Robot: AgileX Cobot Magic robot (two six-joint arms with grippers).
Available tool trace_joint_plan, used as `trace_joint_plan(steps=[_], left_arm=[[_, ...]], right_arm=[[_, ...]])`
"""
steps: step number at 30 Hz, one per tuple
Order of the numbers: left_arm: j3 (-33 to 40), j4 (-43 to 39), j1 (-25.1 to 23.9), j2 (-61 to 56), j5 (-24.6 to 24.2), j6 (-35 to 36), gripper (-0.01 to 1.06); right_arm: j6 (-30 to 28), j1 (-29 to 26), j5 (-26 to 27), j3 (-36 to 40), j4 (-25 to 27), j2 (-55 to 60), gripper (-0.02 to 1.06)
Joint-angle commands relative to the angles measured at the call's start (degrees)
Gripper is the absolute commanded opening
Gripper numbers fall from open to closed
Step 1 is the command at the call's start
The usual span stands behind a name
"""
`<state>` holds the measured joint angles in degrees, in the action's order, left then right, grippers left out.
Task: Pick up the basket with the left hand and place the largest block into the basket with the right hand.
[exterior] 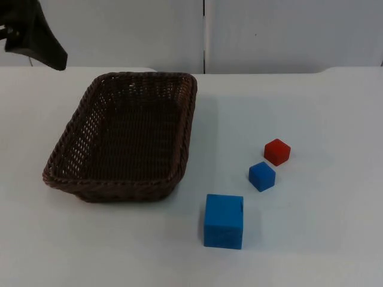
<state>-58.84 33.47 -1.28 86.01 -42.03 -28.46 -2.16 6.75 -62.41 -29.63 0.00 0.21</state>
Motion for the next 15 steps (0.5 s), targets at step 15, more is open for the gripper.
trace_joint_plan(steps=[15], left_arm=[[-13.7,-2.9,0.3,18.9,0.3,0.0,1.02]], right_arm=[[0.2,-0.3,0.7,0.1,0.3,-0.2,1.05]])
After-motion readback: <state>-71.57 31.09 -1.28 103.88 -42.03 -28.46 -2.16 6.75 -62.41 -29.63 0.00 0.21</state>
